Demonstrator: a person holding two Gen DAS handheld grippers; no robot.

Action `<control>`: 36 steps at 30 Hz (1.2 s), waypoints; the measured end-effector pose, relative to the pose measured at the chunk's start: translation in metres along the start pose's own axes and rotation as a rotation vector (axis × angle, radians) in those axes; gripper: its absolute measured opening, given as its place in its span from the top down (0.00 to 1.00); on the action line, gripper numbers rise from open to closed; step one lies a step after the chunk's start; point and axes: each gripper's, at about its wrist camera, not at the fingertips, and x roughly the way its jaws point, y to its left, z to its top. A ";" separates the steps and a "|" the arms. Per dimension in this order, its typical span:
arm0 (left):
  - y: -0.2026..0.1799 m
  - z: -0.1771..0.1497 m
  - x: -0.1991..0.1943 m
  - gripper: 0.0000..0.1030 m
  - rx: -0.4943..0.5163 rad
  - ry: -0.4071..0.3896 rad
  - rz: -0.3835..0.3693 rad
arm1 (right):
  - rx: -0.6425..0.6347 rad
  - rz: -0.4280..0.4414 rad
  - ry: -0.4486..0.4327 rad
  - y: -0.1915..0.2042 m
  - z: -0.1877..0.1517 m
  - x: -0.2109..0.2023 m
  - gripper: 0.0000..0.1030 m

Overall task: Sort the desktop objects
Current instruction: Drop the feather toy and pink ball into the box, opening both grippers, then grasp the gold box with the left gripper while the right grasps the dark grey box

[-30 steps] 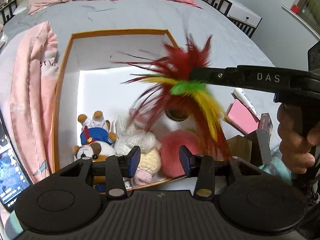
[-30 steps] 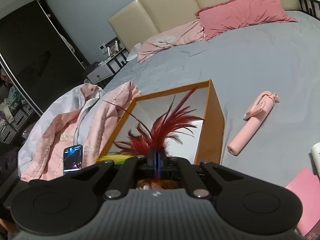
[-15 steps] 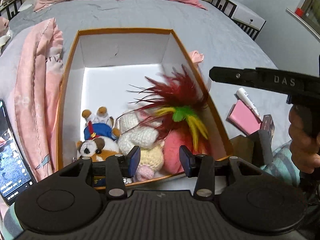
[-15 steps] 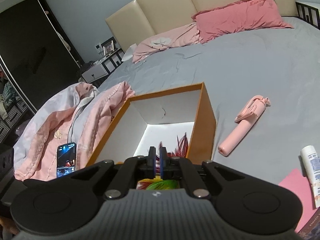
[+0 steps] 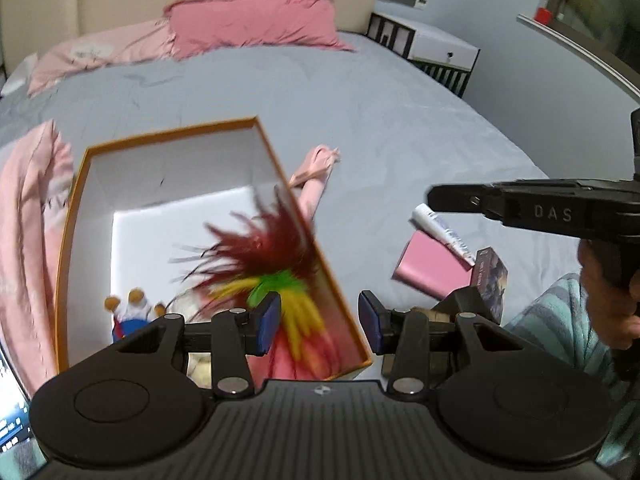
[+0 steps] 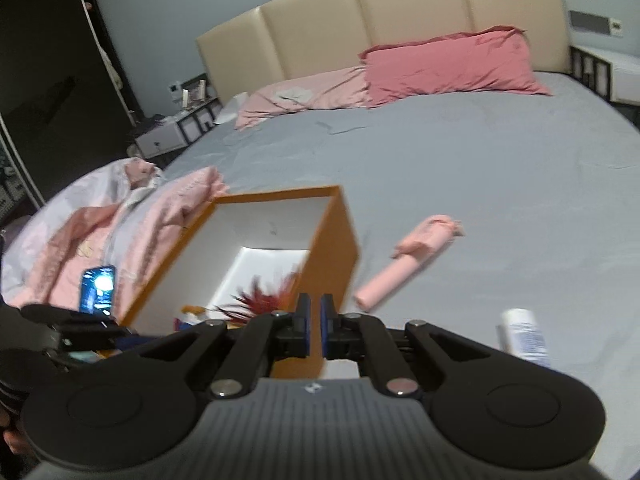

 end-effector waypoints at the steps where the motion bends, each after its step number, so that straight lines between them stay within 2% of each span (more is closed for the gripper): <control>1: -0.003 0.001 0.000 0.52 0.005 -0.008 -0.003 | -0.002 -0.019 0.004 -0.005 -0.001 -0.004 0.94; 10: -0.036 0.009 0.014 0.52 0.048 0.030 -0.103 | 0.033 -0.193 0.061 -0.059 -0.011 -0.034 0.93; 14: -0.053 0.005 0.025 0.50 0.077 0.065 -0.128 | 0.087 -0.214 0.137 -0.072 -0.024 -0.034 0.87; 17: -0.067 -0.001 0.037 0.48 0.130 0.104 -0.108 | 0.112 -0.190 0.174 -0.071 -0.036 -0.034 0.84; 22: -0.080 -0.016 0.052 0.44 0.205 0.152 -0.103 | 0.170 -0.161 0.214 -0.063 -0.051 -0.031 0.67; 28: -0.091 -0.029 0.073 0.44 0.259 0.191 -0.079 | 0.200 -0.166 0.237 -0.054 -0.064 -0.022 0.62; 30: -0.095 -0.031 0.077 0.39 0.282 0.183 -0.061 | 0.223 -0.156 0.250 -0.053 -0.068 -0.018 0.62; 36: -0.106 -0.034 0.085 0.37 0.344 0.167 0.012 | 0.210 -0.176 0.278 -0.046 -0.072 -0.006 0.56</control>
